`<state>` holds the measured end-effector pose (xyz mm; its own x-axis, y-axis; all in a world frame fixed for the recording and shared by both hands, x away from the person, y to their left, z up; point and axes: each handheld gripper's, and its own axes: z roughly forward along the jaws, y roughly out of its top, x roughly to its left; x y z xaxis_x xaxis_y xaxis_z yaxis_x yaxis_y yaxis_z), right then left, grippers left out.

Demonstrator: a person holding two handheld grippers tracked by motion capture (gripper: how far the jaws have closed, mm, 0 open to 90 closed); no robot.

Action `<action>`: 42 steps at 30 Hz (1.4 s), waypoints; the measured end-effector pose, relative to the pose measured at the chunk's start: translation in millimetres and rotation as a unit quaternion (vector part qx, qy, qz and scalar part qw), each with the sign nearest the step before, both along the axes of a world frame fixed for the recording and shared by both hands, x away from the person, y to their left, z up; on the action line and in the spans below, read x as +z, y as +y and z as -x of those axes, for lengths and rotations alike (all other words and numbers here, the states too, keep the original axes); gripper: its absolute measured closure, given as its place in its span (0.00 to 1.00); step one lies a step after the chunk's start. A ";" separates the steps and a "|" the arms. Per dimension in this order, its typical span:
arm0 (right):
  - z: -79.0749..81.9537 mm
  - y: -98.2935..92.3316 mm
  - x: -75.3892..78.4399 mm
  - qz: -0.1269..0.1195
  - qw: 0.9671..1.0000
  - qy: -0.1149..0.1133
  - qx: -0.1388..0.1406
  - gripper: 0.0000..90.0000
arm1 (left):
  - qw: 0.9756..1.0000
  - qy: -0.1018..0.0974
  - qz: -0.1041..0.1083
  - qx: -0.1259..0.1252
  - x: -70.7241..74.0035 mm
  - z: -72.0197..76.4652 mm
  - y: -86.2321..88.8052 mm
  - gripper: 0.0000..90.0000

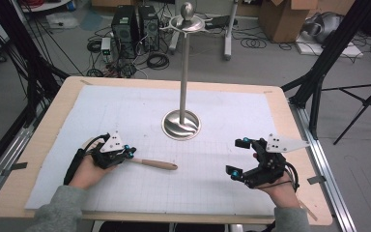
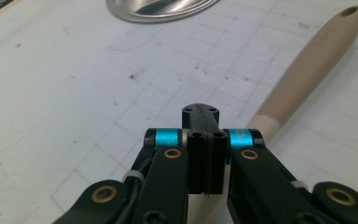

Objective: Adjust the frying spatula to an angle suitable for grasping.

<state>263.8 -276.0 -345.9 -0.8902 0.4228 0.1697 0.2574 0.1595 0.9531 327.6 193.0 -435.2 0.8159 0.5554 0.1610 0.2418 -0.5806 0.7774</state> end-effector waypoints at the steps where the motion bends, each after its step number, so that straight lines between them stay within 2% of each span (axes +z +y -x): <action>1: 0.7 -0.1 -0.1 0.000 1.000 0.003 0.000 0.02 | 1.000 0.003 -0.017 0.004 -2.0 -1.1 0.7 1.00; 3: 1.2 -0.7 -0.1 0.000 1.000 0.003 0.000 0.02 | 0.999 0.005 -0.039 0.000 -5.9 -0.8 0.4 1.00; 8: 1.1 -2.2 0.1 -0.003 1.000 0.001 -0.002 0.02 | 0.999 -0.004 -0.049 0.003 -6.0 4.7 -0.3 1.00; 11: 0.9 -2.1 -0.5 -0.001 1.000 0.003 -0.002 0.02 | 0.999 0.001 -0.047 0.004 -5.1 7.6 2.0 1.00; 15: 0.5 -1.5 -0.7 -0.001 1.000 0.004 0.000 0.02 | 0.999 0.012 -0.034 0.006 -5.5 15.1 7.7 1.00; 21: -0.1 -2.2 -0.6 -0.003 1.000 0.004 -0.001 0.02 | 0.999 0.023 -0.036 0.005 -2.4 25.1 15.1 1.00; 25: -0.9 -1.1 -1.0 -0.002 1.000 0.006 0.001 0.02 | 0.999 0.034 -0.030 0.008 -1.7 34.2 20.2 1.00; 33: -1.9 -1.0 -1.0 -0.005 1.000 0.006 0.002 0.02 | 0.999 0.041 -0.033 0.007 -0.7 48.6 26.7 1.00; 39: -2.2 0.0 -1.3 -0.003 1.000 0.004 0.003 0.02 | 0.999 0.044 -0.029 0.006 -0.8 53.6 29.1 1.00; 42: -2.1 -0.1 -1.1 -0.005 1.000 0.006 0.005 0.02 | 0.999 0.036 -0.029 -0.012 0.5 52.7 30.1 1.00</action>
<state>265.9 -276.2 -347.0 -0.8920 0.4125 0.1852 0.2680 0.1524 0.9513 274.9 223.1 -434.7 0.8390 0.5278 0.1322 0.2824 -0.6301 0.7234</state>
